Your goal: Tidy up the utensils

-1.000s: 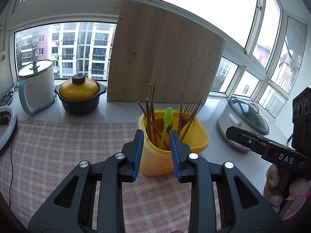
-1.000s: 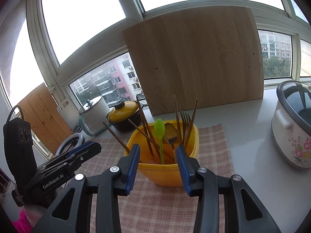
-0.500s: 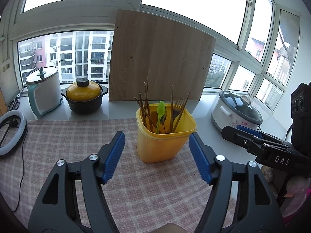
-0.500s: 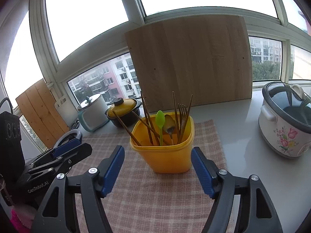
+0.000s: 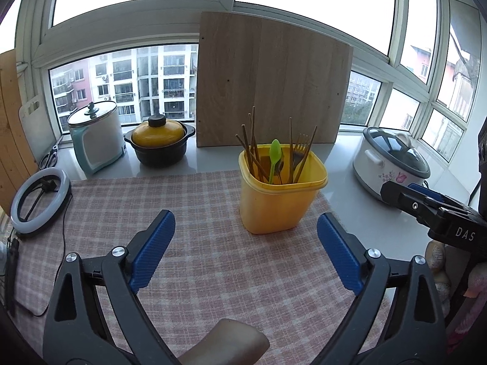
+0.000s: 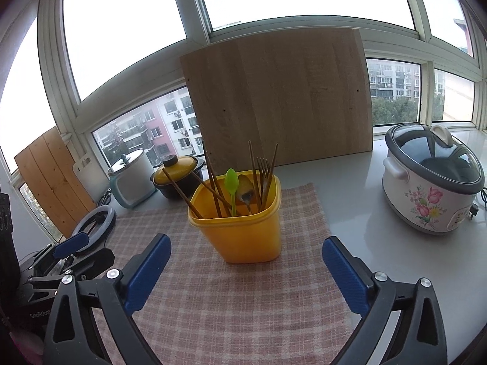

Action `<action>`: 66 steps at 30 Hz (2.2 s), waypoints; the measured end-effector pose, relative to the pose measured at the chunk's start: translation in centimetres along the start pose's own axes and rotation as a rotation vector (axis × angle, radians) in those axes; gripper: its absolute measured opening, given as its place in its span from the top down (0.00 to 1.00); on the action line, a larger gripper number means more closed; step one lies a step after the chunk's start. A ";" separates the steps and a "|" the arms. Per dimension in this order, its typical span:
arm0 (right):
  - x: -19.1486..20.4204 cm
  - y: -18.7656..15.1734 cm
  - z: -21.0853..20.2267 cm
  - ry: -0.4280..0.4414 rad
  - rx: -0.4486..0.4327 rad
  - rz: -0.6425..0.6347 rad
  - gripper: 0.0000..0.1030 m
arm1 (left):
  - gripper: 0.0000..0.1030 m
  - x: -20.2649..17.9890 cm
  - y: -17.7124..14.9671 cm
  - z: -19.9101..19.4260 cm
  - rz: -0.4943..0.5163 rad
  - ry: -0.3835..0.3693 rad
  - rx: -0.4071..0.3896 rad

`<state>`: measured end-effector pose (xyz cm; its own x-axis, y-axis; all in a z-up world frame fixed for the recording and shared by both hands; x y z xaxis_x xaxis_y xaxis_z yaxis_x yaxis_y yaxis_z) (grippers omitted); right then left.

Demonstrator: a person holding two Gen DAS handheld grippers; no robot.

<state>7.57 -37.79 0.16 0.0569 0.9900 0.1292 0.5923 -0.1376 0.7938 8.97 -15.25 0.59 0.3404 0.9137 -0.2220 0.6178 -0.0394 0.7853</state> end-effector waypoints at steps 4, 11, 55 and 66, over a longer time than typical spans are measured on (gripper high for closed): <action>0.4 -0.3 -0.2 -0.019 -0.010 -0.024 0.00 | 0.04 0.1 -0.1 -0.1 0.000 0.030 0.001; 0.5 -0.6 -0.1 -0.016 -0.004 -0.017 0.00 | 0.04 0.2 -0.1 -0.2 0.005 0.038 0.000; 0.1 -2.0 0.6 -0.032 0.058 0.052 0.00 | 0.04 0.7 0.0 -0.3 0.007 0.037 0.012; 0.1 -2.3 0.5 -0.046 0.068 0.066 0.00 | 0.04 0.4 -0.1 -0.5 0.040 0.047 0.011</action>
<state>6.61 -37.36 -1.94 0.1334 0.9794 0.1513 0.6394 -0.2017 0.7420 8.72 -14.74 0.74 0.3314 0.9293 -0.1631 0.6122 -0.0802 0.7866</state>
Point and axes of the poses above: each gripper's, at about its wrist camera, not at the fingertips, and z roughly the way its jaws point, x to its left, y to its top, the point moved 1 cm from there along z, roughly the way its jaws point, and after that the axes turned 9 degrees about -y, right-handed, at the moved point
